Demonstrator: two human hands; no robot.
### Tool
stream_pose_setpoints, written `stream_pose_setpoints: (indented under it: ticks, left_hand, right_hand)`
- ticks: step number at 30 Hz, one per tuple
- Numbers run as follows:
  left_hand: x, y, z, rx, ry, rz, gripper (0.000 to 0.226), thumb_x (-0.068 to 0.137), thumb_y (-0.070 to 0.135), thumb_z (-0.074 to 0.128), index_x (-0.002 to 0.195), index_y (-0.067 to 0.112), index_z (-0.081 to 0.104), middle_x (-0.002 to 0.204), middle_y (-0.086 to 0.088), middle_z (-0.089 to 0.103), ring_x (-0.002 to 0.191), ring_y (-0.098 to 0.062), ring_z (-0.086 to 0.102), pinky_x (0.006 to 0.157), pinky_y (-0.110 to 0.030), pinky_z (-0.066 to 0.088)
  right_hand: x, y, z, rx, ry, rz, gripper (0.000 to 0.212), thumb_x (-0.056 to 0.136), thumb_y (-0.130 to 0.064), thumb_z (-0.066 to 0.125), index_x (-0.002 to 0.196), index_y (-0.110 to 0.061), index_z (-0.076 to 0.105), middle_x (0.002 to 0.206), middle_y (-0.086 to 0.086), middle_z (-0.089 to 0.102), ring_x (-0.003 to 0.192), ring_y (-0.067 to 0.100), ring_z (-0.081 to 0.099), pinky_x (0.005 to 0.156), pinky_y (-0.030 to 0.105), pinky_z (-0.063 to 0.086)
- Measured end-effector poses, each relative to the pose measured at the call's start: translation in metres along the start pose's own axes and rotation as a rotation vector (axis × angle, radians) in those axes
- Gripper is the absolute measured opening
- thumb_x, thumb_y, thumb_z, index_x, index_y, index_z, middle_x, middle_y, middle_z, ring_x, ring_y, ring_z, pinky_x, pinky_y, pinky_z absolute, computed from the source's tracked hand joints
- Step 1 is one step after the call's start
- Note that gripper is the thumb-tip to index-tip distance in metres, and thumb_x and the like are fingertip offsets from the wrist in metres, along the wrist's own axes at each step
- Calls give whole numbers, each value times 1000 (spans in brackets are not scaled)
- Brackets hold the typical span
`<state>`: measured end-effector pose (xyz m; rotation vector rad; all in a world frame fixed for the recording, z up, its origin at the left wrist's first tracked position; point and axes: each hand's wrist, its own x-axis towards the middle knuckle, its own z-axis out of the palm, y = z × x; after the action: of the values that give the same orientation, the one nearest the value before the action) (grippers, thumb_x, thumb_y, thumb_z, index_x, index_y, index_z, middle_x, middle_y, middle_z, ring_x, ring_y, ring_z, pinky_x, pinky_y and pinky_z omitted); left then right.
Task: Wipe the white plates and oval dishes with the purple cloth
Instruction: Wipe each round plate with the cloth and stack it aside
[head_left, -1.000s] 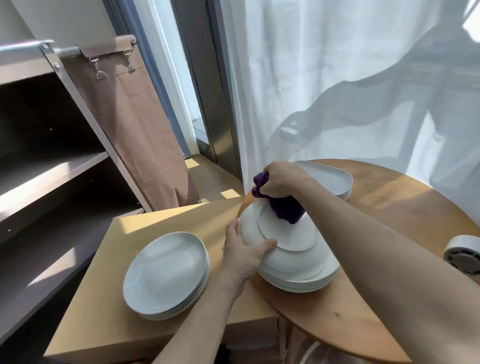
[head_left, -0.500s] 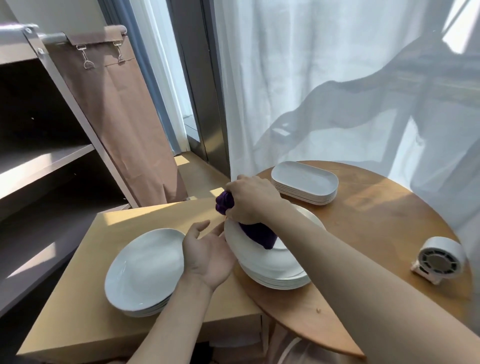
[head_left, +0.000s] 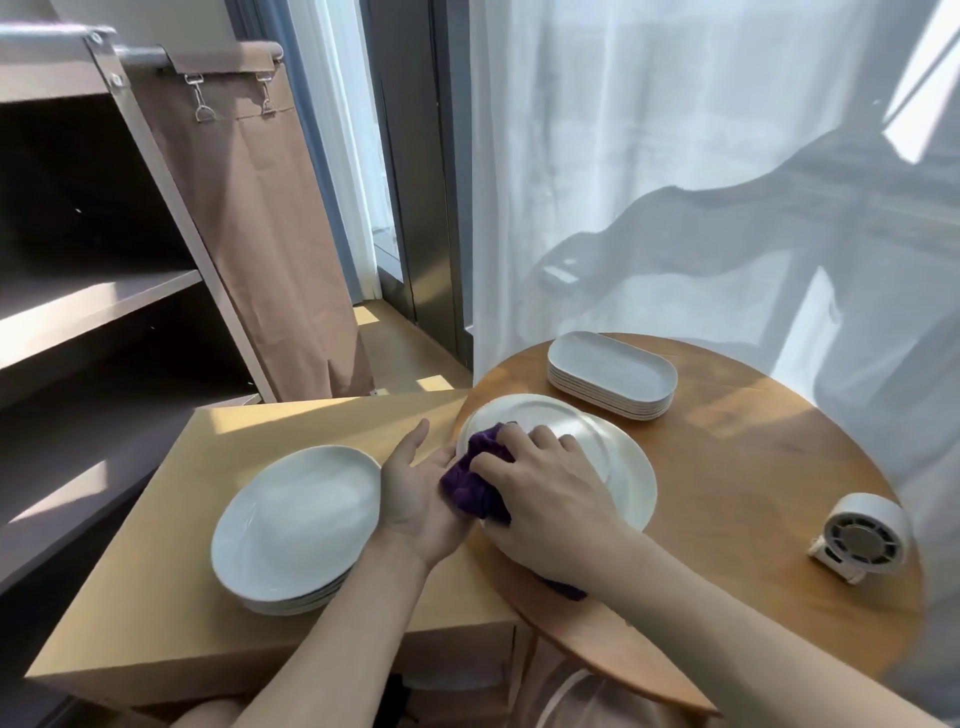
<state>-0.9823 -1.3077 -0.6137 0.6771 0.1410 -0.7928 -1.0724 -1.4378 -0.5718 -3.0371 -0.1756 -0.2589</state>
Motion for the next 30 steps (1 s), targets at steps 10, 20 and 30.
stream_pose_setpoints:
  ticks: [10,20,30]
  left_hand:
    - [8,-6,2,378,56,54,39,104,1,47,142,3,53,131,-24,65,126,-43,59,102,-54,52]
    - [3,-8,8,267,-42,66,48,105,41,41,132,12,68,134,-21,65,124,-37,64,96,-46,56]
    - [0,-8,-1,308,14,80,62,105,57,36,130,12,70,129,-14,67,116,-25,65,93,-38,51]
  right_hand:
    - [-53,22,5,-16,25,143,47,76,-55,60,114,-30,69,114,3,63,92,28,62,74,40,54]
    - [-43,-8,19,-127,105,80,47,72,-44,85,112,-23,69,110,6,68,91,30,65,74,43,56]
    - [17,-10,5,206,182,312,31,89,-48,65,113,-28,63,109,-2,58,96,21,49,82,36,43]
